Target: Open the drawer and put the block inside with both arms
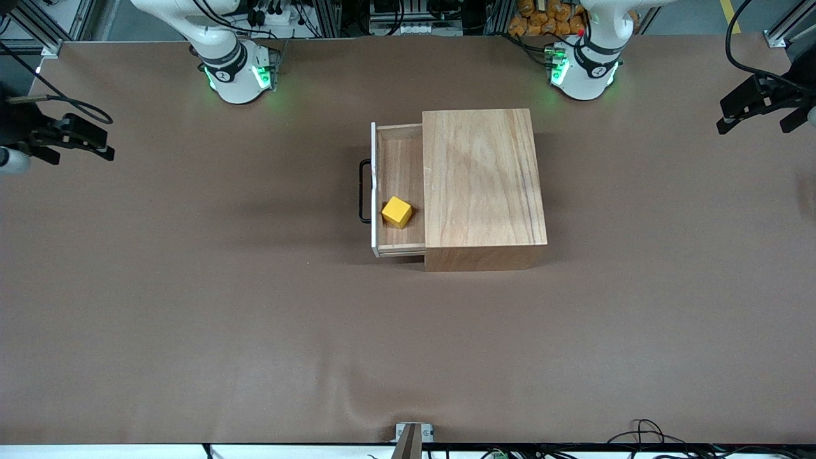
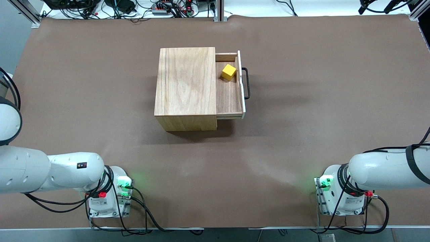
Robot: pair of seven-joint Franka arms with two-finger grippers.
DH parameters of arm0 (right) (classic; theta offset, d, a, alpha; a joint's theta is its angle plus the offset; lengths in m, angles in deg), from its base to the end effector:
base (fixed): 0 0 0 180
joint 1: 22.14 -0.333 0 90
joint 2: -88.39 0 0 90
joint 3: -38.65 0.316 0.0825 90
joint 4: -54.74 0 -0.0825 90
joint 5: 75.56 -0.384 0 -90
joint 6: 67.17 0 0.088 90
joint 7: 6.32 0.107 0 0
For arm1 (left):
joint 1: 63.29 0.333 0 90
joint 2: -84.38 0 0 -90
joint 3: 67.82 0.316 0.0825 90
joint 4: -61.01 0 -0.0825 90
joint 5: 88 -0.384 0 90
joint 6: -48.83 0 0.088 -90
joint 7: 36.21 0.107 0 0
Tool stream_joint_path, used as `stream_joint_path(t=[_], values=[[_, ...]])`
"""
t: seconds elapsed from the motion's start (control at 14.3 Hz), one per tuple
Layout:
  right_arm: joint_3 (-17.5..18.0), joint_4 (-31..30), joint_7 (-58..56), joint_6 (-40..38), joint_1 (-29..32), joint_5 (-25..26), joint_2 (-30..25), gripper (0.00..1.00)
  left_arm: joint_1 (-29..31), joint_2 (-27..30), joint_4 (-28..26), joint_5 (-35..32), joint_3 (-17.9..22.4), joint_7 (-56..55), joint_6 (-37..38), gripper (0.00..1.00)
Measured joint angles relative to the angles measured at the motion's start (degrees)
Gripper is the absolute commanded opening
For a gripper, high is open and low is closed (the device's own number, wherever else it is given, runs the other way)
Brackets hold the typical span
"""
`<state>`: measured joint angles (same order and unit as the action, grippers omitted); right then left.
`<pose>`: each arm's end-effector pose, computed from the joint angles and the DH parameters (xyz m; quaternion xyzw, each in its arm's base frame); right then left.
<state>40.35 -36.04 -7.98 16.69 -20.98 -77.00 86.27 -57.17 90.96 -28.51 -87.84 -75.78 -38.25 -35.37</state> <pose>0.5314 0.0082 0.6293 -0.9989 -0.0200 0.0418 0.0124 0.5070 -0.0217 0.6798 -0.9999 -0.0020 -0.0107 0.0062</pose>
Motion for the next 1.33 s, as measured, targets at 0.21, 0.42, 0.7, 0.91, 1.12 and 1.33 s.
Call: stream_joint_path(t=[0.21,0.42,0.7,0.91,1.12,1.33], values=[[0.6,0.0,1.1,-0.2,-0.2,0.7,-0.1,1.0,0.0,0.0,-0.1,0.0,0.0,0.0,0.0,1.0],[0.4,0.0,1.1,0.1,-0.2,1.5,-0.2,1.0,0.0,0.0,-0.2,0.0,-0.1,0.0,0.0,1.0],[-0.2,0.0,1.1,0.5,-0.1,1.8,-0.2,1.0,0.0,0.0,-0.3,0.0,-0.1,0.0,0.0,1.0],[-0.4,0.0,1.1,0.8,-0.1,1.8,-0.2,1.0,0.0,0.0,-0.3,0.0,-0.1,0.0,0.0,1.0],[-0.5,0.0,0.8,0.9,-0.1,1.8,-0.2,1.0,0.0,0.0,-0.3,0.0,-0.1,0.0,-0.1,1.0],[-0.5,1.2,0.7,0.8,-0.1,1.8,-0.3,1.0,0.0,0.0,-0.3,0.0,-0.1,0.0,-0.1,1.0]])
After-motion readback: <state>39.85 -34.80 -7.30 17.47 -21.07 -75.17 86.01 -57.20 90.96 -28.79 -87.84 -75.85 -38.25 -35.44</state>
